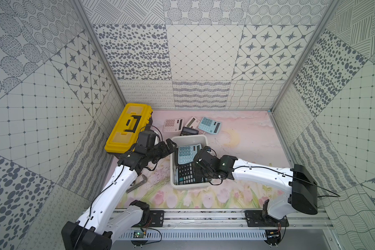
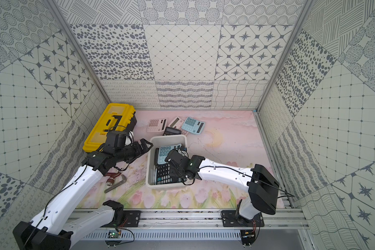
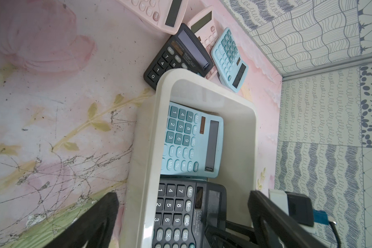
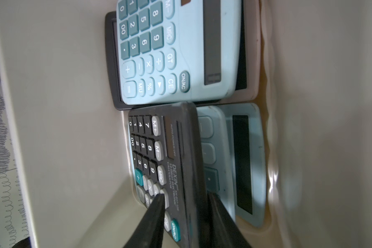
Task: Put the calculator in the storage box
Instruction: Place the calculator in the storage box.
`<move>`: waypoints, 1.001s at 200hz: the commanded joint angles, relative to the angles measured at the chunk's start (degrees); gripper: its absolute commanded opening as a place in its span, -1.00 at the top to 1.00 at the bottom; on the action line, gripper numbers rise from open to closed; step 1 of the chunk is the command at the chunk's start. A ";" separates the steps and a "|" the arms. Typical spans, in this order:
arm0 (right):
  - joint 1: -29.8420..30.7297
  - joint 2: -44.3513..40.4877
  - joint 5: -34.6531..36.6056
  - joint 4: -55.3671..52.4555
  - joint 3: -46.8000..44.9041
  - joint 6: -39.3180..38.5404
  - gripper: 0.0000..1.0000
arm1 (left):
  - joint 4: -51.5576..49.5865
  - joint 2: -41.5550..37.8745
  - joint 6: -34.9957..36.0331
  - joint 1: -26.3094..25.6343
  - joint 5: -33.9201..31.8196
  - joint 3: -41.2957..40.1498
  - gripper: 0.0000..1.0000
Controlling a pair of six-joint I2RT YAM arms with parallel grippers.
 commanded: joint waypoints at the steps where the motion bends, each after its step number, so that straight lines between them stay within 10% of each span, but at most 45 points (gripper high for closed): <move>1: -0.86 -2.44 1.26 -1.19 0.71 -2.34 0.24 | 2.11 2.10 1.15 1.43 -0.15 1.31 -0.99; 111: -4.13 -6.41 0.27 -5.79 5.52 -10.74 0.21 | 0.59 3.97 1.64 1.89 0.14 2.77 -1.00; 200: -19.21 -16.29 -8.63 -4.91 5.40 -21.81 -0.46 | -0.72 14.54 4.64 1.93 3.37 16.79 -0.99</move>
